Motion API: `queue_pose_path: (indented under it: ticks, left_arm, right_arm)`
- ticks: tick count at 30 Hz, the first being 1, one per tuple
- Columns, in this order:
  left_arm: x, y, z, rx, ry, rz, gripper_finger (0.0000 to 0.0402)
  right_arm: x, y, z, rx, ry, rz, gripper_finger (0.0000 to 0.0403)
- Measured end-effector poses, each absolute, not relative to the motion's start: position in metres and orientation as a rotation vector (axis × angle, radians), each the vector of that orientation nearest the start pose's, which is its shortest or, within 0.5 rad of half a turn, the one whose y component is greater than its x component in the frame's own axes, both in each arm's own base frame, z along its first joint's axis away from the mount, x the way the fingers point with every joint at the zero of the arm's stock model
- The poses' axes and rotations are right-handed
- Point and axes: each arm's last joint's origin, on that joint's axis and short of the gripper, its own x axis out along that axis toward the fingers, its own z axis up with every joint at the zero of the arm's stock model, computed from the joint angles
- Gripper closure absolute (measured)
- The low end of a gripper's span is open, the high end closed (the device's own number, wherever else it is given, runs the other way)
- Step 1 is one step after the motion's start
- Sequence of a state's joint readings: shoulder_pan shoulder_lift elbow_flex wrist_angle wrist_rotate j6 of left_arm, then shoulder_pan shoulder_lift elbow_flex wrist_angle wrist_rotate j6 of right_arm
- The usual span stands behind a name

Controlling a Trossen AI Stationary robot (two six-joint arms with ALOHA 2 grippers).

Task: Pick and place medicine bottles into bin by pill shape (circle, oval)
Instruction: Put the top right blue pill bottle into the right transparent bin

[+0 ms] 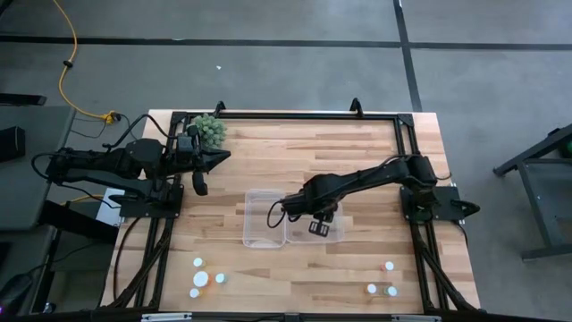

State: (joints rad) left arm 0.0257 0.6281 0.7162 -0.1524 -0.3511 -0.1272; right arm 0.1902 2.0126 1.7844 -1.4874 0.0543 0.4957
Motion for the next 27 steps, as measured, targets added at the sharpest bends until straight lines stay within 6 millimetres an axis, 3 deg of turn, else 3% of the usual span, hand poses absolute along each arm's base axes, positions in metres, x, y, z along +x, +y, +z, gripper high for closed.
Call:
queue_pose_path:
  ticks: [6,9,14,27]
  left_arm:
    - [0.140,0.014,0.334,-0.115,0.040,0.380,0.0401]
    - [0.140,0.014,0.334,-0.115,0.040,0.380,0.0401]
    - [0.140,0.014,0.334,-0.115,0.040,0.380,0.0401]
    - [0.140,0.014,0.334,-0.115,0.040,0.381,0.0401]
  right_arm:
    - [0.348,0.067,0.230,0.160,1.765,-0.286,0.0306]
    - [0.341,0.067,0.233,0.188,1.727,-0.257,0.0306]
    - [0.339,0.068,0.229,0.147,1.680,-0.177,0.0306]
    - [0.330,0.066,0.193,0.128,1.703,-0.171,0.0306]
